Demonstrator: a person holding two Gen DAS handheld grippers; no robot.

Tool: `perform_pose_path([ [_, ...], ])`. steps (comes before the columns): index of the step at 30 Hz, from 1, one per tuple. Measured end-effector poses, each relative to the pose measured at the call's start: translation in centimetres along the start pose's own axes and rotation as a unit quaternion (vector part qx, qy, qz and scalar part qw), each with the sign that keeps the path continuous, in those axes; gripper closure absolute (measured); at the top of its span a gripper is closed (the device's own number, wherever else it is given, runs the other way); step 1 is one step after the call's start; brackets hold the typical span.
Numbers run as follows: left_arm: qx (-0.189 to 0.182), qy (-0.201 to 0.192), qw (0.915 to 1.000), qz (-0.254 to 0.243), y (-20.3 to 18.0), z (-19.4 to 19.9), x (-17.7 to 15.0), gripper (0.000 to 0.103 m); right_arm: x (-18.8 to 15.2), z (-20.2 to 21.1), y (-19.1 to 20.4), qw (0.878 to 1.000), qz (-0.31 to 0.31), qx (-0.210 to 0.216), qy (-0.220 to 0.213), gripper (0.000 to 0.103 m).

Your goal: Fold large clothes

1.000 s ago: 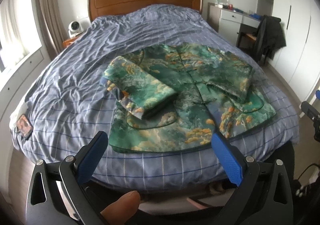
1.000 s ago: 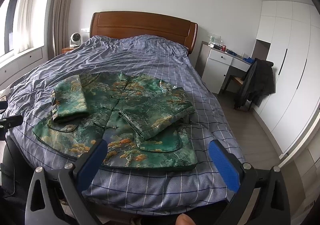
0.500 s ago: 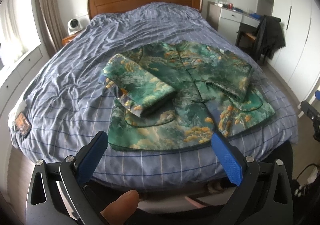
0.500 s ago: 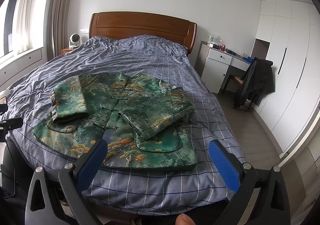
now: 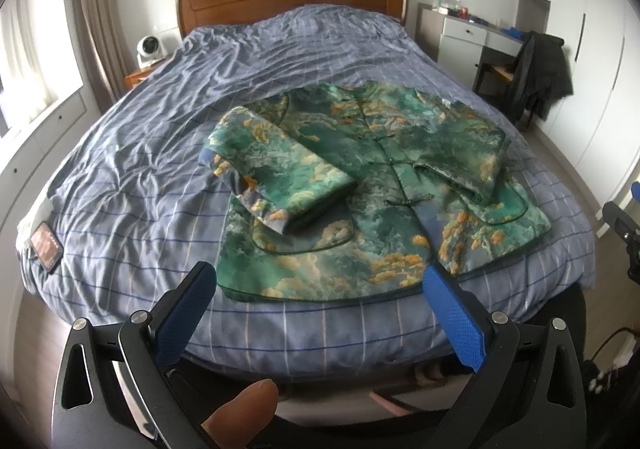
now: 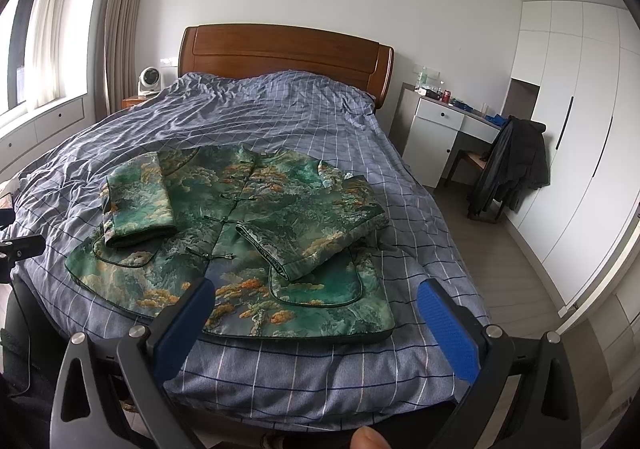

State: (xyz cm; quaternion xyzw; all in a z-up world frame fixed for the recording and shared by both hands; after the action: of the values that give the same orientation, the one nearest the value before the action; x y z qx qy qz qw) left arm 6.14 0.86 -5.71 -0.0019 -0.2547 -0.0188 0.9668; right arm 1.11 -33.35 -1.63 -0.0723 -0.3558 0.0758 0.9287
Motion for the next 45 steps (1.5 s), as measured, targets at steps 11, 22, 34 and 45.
perform_pose_path([
  [11,-0.001,0.005,1.0,0.002,0.21,-0.14,0.01,0.0,0.05,-0.05,0.05,1.0,0.0,0.001,0.001,0.0],
  [22,-0.001,0.007,1.0,0.003,0.35,-0.15,-0.01,0.0,0.07,-0.08,0.05,1.0,0.0,0.002,0.002,0.0],
  [34,0.002,0.004,1.0,0.001,0.48,-0.13,0.05,0.0,0.06,-0.09,0.1,1.0,-0.001,0.0,0.001,0.0],
  [45,0.001,0.006,1.0,0.002,0.49,-0.14,0.02,0.0,0.07,-0.1,0.06,1.0,-0.001,0.0,0.0,0.0],
])
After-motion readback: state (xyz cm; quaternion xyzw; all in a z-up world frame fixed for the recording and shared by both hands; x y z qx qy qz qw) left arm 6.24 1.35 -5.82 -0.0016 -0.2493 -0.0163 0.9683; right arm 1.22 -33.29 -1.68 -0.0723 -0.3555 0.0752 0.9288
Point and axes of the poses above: each gripper's, at about its wrist camera, not at the fingertips, and z roughly against the way its jaws point, y to its left, x to its top, the point moved 6 cm from there along -z, roughly the way its jaws point, and after that the axes turned 14 degrees about y, right-handed, at the moved point
